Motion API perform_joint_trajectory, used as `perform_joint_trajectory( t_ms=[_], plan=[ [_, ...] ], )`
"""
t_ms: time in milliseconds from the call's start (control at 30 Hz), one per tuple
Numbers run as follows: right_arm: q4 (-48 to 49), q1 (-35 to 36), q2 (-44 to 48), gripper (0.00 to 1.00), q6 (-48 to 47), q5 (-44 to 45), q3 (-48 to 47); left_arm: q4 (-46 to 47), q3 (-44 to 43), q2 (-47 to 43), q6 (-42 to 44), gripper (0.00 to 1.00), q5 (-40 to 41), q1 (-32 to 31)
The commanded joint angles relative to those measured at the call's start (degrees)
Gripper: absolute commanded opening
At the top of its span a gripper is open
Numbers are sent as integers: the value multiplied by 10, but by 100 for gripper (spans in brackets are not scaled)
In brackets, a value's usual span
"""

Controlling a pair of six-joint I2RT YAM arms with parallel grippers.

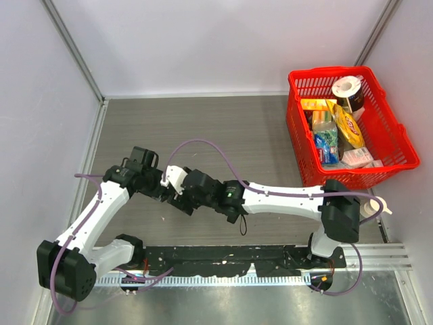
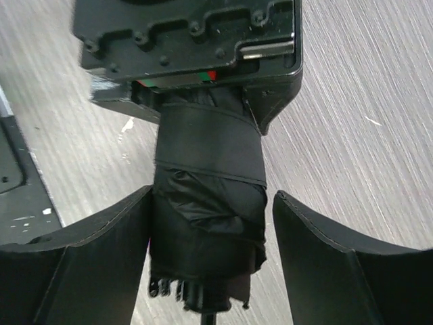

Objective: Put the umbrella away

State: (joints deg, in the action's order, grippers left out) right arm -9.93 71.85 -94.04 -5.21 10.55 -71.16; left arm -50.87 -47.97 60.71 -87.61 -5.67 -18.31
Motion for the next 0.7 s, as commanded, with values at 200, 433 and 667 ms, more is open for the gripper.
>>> perform_joint_trajectory(
  t_ms=[200,433,667],
  plan=[
    [8,3,-59,75,-68,86,-39,17,-22,1,2,0,-26,-2],
    [69,3,-63,26,-94,121,-16,16,-23,-7,-5,0,-26,-8],
    [227,3,-7,1,-105,142,100,138,27,-50,-19,8,-52,-26]
  ],
)
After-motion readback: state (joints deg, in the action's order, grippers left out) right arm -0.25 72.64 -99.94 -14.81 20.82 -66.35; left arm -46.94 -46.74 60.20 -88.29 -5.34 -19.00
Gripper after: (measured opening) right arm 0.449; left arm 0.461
